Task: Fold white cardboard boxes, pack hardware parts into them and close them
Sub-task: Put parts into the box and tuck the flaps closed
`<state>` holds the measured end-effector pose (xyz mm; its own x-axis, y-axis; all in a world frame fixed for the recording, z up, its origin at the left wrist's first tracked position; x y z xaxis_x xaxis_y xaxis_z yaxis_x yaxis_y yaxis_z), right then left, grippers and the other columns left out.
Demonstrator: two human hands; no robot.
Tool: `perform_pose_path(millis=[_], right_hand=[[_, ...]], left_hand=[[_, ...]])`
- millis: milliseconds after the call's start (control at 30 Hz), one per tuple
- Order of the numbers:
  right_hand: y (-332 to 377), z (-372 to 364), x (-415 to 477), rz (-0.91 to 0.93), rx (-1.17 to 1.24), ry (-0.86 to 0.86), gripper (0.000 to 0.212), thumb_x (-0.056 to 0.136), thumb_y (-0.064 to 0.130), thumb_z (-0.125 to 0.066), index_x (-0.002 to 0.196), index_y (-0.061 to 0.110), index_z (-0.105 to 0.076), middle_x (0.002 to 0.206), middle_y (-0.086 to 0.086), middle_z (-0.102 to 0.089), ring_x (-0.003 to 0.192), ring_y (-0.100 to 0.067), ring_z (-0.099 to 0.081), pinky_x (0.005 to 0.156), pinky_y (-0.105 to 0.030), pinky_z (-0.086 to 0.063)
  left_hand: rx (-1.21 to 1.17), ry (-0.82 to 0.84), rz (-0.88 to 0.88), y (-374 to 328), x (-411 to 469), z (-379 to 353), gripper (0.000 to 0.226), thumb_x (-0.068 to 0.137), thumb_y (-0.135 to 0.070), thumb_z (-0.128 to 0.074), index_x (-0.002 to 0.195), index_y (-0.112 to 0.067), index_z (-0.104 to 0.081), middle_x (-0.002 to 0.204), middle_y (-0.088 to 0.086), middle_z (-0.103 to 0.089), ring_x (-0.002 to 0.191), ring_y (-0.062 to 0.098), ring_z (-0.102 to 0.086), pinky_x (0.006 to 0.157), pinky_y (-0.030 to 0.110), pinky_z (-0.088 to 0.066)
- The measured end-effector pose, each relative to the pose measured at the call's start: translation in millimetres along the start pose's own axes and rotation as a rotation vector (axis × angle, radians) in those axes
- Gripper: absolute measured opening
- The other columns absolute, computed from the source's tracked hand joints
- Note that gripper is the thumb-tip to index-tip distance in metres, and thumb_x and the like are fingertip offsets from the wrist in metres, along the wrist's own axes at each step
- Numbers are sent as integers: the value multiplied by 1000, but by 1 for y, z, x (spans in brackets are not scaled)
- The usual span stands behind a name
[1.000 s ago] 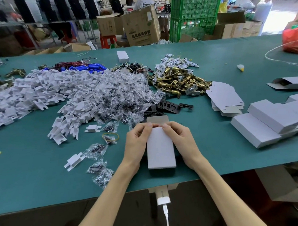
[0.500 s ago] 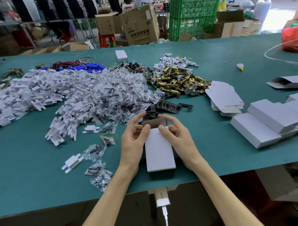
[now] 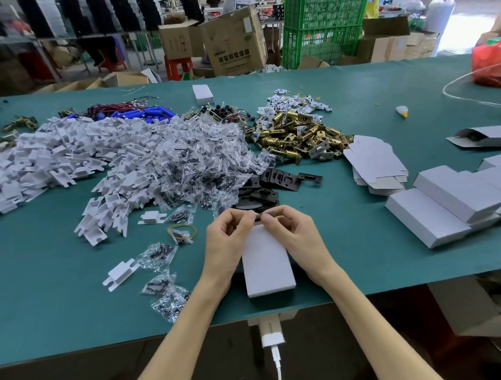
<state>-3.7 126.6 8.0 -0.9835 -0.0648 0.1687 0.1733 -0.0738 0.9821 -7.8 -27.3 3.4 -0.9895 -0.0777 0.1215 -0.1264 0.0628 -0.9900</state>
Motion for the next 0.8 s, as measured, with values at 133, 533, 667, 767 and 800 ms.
perform_pose_path(millis=[133,533,667,767,800], right_hand=[[0,0,-1,-15,2,-4,17,98,33,-66,97,17,-71,85,-7,-73,72,-12,-62,61,-33,-45],[4,0,-3,-36,2,11,14,101,30,-63,100,18,-72,90,-3,-74,78,-13,-66,68,-37,-49],[7,-2,-5,-39,51,81,24,94,32,-68,113,17,-68,100,-7,-75,88,-18,-71,71,-34,-56],[7,-3,-5,-59,77,144,38,88,29,-67,124,19,-61,106,-9,-74,95,-29,-72,78,-41,-59],[7,-3,-5,-61,77,151,39,87,27,-66,125,20,-61,107,-9,-74,96,-30,-72,78,-41,-59]], left_hand=[[20,19,9,2,1,1,8,97,-18,-72,93,-11,-72,86,4,-72,75,13,-62,63,30,-51],[-25,58,57,4,0,2,25,82,-28,-72,96,-9,-68,86,2,-71,72,12,-65,59,27,-53],[-88,67,103,3,2,6,21,80,-26,-72,91,-10,-68,84,8,-70,74,22,-61,66,37,-50],[-116,34,113,3,1,8,17,80,-26,-71,87,-12,-67,81,10,-68,73,25,-59,68,40,-48],[-116,28,113,3,1,7,15,80,-26,-71,85,-13,-67,81,10,-68,73,24,-59,69,40,-47]])
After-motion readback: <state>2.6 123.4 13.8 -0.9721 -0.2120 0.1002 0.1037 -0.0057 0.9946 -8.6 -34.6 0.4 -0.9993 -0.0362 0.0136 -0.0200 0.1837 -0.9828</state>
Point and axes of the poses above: each hand's wrist, its own x-axis towards the middle knuckle, its own z-axis out of the back of the hand, y = z × x, the point moved 3 cm from there along x, towards the middle knuckle
